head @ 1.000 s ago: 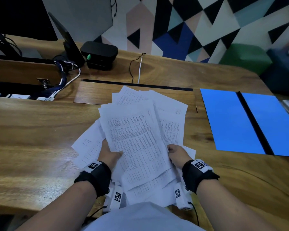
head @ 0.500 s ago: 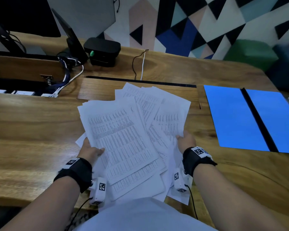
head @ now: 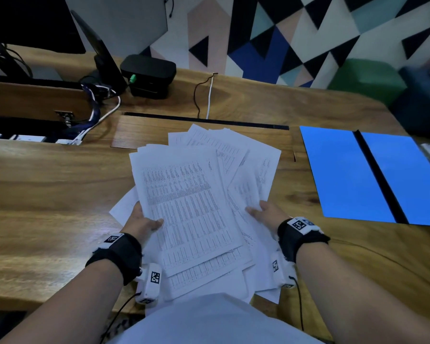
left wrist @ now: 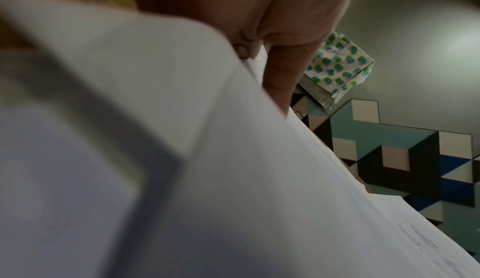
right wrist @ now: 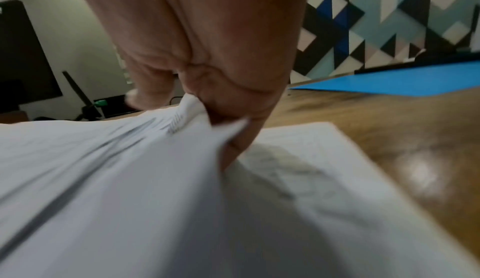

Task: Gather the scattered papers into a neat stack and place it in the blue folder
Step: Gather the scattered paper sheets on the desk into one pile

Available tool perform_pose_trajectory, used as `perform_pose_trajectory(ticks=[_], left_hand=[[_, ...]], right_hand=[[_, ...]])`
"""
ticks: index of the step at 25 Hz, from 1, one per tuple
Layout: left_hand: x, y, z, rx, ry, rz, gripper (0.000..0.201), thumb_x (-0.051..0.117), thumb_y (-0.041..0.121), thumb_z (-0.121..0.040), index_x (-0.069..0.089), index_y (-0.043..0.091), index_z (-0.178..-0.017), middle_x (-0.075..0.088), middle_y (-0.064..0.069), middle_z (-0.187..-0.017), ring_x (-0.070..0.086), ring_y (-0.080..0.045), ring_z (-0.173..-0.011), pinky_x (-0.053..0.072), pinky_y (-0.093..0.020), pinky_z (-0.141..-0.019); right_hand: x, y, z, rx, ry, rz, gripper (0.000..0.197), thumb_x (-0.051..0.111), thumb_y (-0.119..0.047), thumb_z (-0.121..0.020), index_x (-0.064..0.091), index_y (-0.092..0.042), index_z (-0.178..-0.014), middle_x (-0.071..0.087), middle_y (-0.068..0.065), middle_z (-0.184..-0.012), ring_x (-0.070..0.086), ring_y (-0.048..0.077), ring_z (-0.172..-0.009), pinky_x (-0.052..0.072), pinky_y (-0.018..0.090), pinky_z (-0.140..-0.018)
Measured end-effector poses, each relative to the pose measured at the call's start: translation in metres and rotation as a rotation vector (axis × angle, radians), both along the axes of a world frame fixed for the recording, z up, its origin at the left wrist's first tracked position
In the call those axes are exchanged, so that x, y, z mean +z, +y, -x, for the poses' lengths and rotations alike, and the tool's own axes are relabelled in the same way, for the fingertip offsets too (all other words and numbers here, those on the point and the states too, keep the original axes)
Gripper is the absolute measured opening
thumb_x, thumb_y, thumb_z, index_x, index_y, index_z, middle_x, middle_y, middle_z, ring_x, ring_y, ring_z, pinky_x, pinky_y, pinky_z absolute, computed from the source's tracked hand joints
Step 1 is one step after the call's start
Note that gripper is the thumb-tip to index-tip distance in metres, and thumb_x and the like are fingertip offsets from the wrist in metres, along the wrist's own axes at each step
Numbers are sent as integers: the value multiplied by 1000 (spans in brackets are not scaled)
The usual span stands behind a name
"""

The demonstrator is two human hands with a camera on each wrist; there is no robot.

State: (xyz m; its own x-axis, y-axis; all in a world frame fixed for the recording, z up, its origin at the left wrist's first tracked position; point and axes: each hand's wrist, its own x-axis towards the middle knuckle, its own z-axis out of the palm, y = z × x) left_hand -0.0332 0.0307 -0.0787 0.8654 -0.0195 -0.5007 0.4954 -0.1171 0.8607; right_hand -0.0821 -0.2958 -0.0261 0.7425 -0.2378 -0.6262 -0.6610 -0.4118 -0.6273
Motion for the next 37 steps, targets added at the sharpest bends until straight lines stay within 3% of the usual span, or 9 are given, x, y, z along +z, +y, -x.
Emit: perform_pose_trajectory(ticks=[5,8,13,16,19,27,31,34,37], left_hand=[[-2,-5,-2,2,-15,23,65,62,-12,-79,41,15,-134,60,-12,-128,56,-33,-119,43,-54,-102],[-2,-4,-3,33,-9,39,64,60,-15,-79,42,13,-134,59,-11,-127,55,-32,-117,43,-51,-103],[0,-6,-2,53,17,9,62,59,-14,-79,42,12,-133,59,-11,-122,55,-33,-117,44,-48,-101],[5,-12,0,50,2,-21,63,58,-12,-81,40,16,-134,59,-9,-119,56,-31,-111,47,-42,-93],[9,-15,4,53,-4,-28,63,55,-12,-82,40,19,-134,59,-8,-118,56,-30,-109,47,-39,-87],[19,-20,8,58,-18,-22,63,54,-14,-81,41,17,-133,59,-13,-118,58,-34,-109,48,-39,-86],[27,-29,9,42,-22,13,59,53,-13,-81,43,16,-131,60,-13,-117,59,-33,-107,50,-34,-76],[29,-34,4,61,2,6,45,51,6,-88,45,14,-131,61,-13,-120,60,-31,-105,51,-36,-80],[28,-31,2,93,63,100,68,49,69,-81,46,28,-135,59,0,-131,57,-25,-118,43,-48,-102]], right_hand=[[-15,3,9,82,-44,72,78,80,-22,-70,43,-6,-137,52,8,-139,52,26,-125,41,39,-107],[13,-17,9,-39,-157,168,58,70,-17,-81,49,-9,-135,59,7,-131,58,27,-117,45,40,-103],[80,-47,10,75,-160,735,29,52,-24,-91,62,-16,-116,67,14,-102,62,34,-93,53,40,-79],[111,-51,9,-11,-261,901,15,50,-16,-90,61,-8,-95,60,14,-83,53,33,-75,41,33,-64],[138,-52,7,-80,-371,950,6,49,-8,-87,52,-9,-82,60,19,-86,57,38,-86,34,33,-65],[195,-47,5,-475,-755,934,24,42,-4,-85,57,0,-104,63,23,-114,55,41,-106,40,41,-84],[172,-23,-9,-353,-738,752,24,46,-7,-88,57,4,-106,62,30,-111,55,42,-105,36,39,-83],[102,8,-16,-225,-528,587,26,48,-12,-92,57,5,-109,61,32,-113,56,44,-106,43,41,-83],[39,37,-9,-187,-370,422,29,49,-15,-93,57,4,-114,61,25,-121,57,39,-111,45,37,-88]])
